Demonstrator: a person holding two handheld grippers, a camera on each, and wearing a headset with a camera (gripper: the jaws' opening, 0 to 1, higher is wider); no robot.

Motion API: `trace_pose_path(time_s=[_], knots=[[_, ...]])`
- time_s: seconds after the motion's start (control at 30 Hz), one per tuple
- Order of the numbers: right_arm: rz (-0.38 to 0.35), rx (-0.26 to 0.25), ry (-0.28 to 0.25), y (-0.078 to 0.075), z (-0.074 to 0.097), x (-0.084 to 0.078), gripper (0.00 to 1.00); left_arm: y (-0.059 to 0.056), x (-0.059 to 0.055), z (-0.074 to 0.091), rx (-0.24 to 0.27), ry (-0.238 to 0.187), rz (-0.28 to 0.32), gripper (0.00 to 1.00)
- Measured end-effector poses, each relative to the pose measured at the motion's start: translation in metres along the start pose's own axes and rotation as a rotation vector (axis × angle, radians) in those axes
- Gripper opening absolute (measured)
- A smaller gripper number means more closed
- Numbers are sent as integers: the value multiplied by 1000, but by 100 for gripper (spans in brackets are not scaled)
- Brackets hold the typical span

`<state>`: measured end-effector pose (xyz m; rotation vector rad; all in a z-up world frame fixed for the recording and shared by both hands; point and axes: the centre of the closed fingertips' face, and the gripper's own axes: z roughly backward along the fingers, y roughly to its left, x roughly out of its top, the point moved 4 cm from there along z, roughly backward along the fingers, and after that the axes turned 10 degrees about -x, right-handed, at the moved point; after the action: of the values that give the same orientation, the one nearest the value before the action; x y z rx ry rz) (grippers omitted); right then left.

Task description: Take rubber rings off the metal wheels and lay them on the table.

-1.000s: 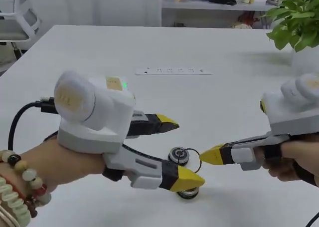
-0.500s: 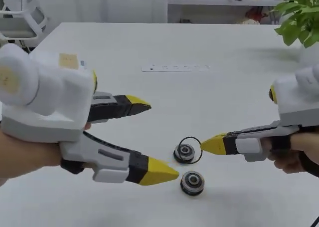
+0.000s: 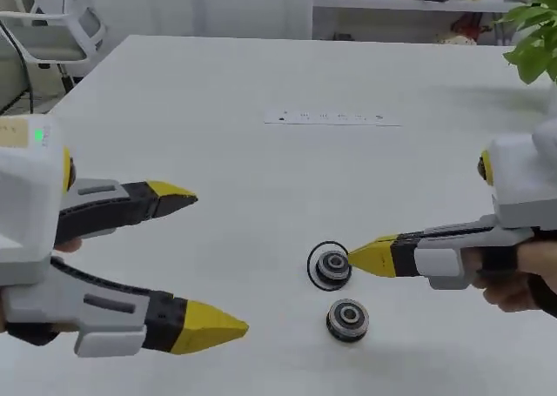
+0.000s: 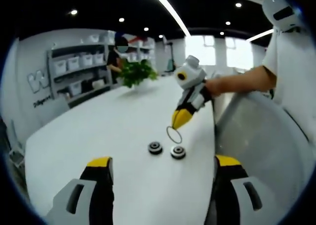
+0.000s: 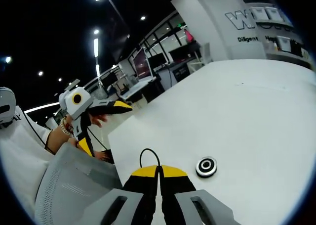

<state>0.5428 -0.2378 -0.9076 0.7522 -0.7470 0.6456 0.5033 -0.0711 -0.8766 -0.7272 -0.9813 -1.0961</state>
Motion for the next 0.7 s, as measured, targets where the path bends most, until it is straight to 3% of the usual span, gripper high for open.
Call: trace_pose_path(time_s=[0.1, 0.37, 0.7], knots=[[8, 1, 6, 2, -4, -2, 0, 0, -10, 5, 22, -20, 36, 85], [37, -6, 82, 8, -19, -18, 0, -7, -37, 13, 55, 9, 111, 85], [80, 0, 150, 13, -35, -35, 0, -18, -50, 15, 63, 5, 155, 86]])
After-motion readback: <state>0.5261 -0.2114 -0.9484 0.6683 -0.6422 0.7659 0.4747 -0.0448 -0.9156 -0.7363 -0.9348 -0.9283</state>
